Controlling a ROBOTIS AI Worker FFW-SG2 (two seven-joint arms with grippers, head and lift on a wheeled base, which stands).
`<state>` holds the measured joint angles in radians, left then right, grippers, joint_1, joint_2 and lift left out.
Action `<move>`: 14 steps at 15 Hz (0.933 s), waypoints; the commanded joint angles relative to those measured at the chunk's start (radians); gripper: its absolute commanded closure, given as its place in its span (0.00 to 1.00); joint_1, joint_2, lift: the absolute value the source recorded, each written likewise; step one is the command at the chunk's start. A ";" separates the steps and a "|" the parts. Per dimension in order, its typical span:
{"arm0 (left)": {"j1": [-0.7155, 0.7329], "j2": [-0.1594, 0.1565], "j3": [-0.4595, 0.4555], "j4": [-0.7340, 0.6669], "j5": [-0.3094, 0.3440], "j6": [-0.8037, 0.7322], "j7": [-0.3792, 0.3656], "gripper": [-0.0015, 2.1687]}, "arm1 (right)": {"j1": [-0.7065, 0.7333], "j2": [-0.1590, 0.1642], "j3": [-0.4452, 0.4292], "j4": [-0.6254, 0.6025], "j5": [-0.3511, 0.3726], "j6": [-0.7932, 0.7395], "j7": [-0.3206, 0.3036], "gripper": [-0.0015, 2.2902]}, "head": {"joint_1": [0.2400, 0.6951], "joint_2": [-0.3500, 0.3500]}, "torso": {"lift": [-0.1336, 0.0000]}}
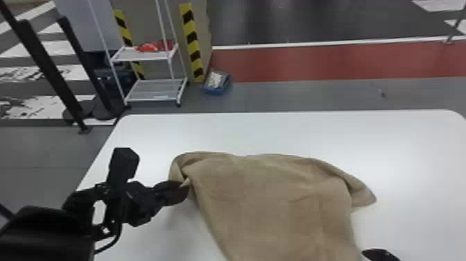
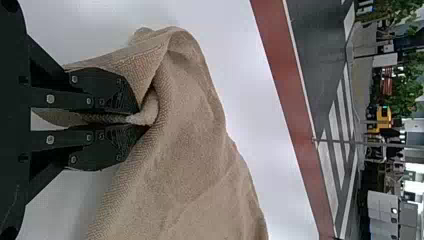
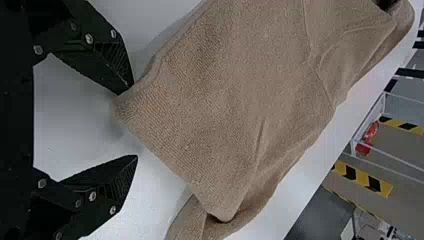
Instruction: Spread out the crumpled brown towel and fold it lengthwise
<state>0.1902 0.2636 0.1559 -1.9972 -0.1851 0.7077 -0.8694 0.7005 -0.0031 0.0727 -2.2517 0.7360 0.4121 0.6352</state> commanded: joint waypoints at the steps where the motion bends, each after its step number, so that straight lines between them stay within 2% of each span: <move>1: 0.003 0.005 0.005 -0.002 0.003 -0.003 -0.005 0.47 | -0.007 0.004 0.001 0.001 -0.049 -0.008 -0.051 0.67 | 1.00 0.70 | 0.04; 3: 0.005 0.013 0.016 -0.003 0.004 -0.021 -0.033 0.47 | -0.007 0.004 -0.007 0.001 -0.049 -0.014 -0.095 0.75 | 1.00 0.70 | 0.04; 5: -0.002 0.026 0.056 0.000 0.016 -0.079 -0.131 0.47 | -0.013 0.004 -0.062 -0.008 -0.044 -0.023 -0.095 0.75 | 1.00 0.69 | 0.04; 6: -0.014 0.046 0.080 0.011 0.024 -0.138 -0.198 0.47 | -0.027 0.004 -0.105 -0.020 -0.040 -0.023 -0.089 0.75 | 1.00 0.67 | 0.04; 7: -0.038 0.069 0.103 0.031 0.036 -0.181 -0.270 0.47 | -0.058 0.004 -0.149 -0.032 -0.036 -0.023 -0.058 0.75 | 1.00 0.66 | 0.04; 9: -0.094 0.135 0.137 0.084 0.044 -0.267 -0.447 0.47 | -0.156 0.004 -0.226 -0.032 0.005 -0.014 0.011 0.75 | 1.00 0.57 | 0.04; 10: -0.107 0.161 0.146 0.107 0.042 -0.325 -0.505 0.47 | -0.188 0.004 -0.261 -0.028 0.022 -0.014 0.024 0.75 | 1.00 0.55 | 0.04; 11: -0.107 0.184 0.157 0.114 0.039 -0.334 -0.549 0.47 | -0.217 0.004 -0.292 -0.023 0.039 -0.017 0.028 0.75 | 1.00 0.51 | 0.04; 12: -0.110 0.203 0.159 0.124 0.032 -0.353 -0.585 0.47 | -0.256 0.004 -0.318 -0.017 0.057 -0.020 0.066 0.75 | 1.00 0.49 | 0.04; 14: -0.129 0.223 0.149 0.186 0.015 -0.469 -0.628 0.47 | -0.345 0.004 -0.338 0.011 0.115 -0.020 0.112 0.75 | 1.00 0.46 | 0.04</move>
<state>0.0726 0.4701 0.3107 -1.8520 -0.1571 0.3185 -1.4901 0.4162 -0.0030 -0.2507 -2.2601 0.8104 0.3921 0.7373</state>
